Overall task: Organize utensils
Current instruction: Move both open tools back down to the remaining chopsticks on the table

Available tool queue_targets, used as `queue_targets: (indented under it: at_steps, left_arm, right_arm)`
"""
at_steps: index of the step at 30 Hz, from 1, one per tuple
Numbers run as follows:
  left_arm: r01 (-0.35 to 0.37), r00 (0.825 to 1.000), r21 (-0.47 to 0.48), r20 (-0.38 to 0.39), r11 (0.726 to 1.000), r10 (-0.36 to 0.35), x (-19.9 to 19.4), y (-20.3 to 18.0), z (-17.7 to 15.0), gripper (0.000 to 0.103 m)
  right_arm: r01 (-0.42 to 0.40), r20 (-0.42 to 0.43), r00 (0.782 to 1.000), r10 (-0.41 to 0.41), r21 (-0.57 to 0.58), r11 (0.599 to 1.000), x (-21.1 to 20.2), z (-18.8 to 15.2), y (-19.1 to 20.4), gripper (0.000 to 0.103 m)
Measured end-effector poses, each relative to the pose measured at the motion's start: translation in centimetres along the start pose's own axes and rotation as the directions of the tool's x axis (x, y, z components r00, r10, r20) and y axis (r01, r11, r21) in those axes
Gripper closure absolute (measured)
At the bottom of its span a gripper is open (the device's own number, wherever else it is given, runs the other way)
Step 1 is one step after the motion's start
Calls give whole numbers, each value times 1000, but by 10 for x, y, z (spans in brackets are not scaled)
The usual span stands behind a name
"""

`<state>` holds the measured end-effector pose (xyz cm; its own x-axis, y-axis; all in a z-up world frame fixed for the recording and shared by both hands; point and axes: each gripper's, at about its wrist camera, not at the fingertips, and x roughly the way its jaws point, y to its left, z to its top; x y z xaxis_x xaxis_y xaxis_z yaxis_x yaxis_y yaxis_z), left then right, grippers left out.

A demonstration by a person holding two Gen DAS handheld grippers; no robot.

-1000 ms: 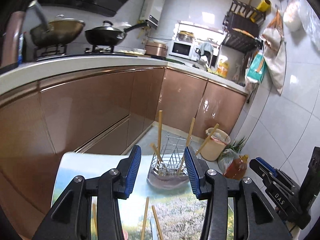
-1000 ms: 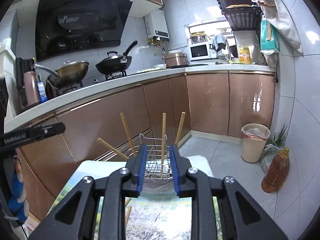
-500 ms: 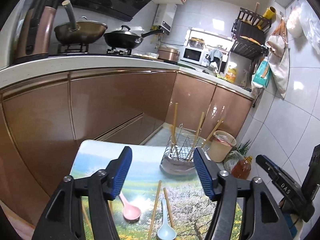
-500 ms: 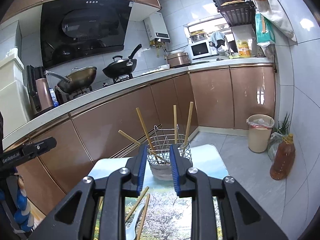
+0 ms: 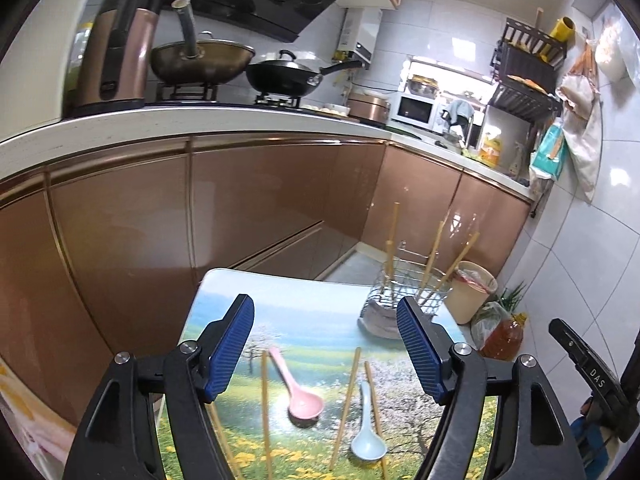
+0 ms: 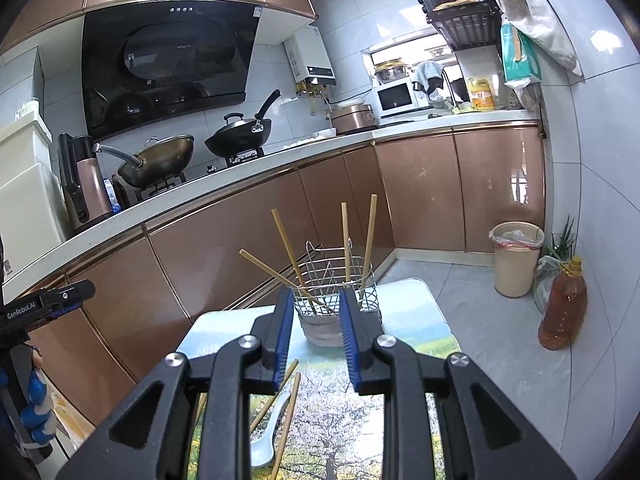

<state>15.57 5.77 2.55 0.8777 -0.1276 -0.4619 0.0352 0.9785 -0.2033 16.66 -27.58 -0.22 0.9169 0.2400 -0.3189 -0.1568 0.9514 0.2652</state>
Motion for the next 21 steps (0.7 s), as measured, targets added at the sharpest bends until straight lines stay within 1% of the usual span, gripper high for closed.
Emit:
queue_targets:
  at_steps: [3, 7, 13, 16, 19, 21]
  left_arm:
    - [-28, 1000, 1, 7, 1000, 28, -5, 10, -2, 28]
    - [-53, 999, -17, -10, 998, 53, -7, 28, -7, 28]
    - [-91, 994, -55, -70, 994, 87, 3, 56, -16, 28]
    - [-115, 988, -65, -106, 991, 108, 13, 69, -22, 28]
    - [-149, 978, -68, -156, 987, 137, 27, 82, -29, 28]
    - [-163, 970, -74, -195, 984, 146, 39, 91, -35, 28]
  right_arm:
    - [0, -9, 1000, 0, -10, 1000, 0, -5, -1, 80]
    - [-1, -31, 1000, 1, -19, 1000, 5, -11, 0, 80]
    - [-15, -82, 997, 12, -43, 999, 18, -20, 5, 80]
    - [-21, -121, 993, 13, -60, 998, 30, -26, 8, 80]
    - [-38, -173, 985, 24, -76, 996, 46, -32, 11, 80]
    - [-51, -230, 973, 29, -90, 995, 62, -38, 14, 80]
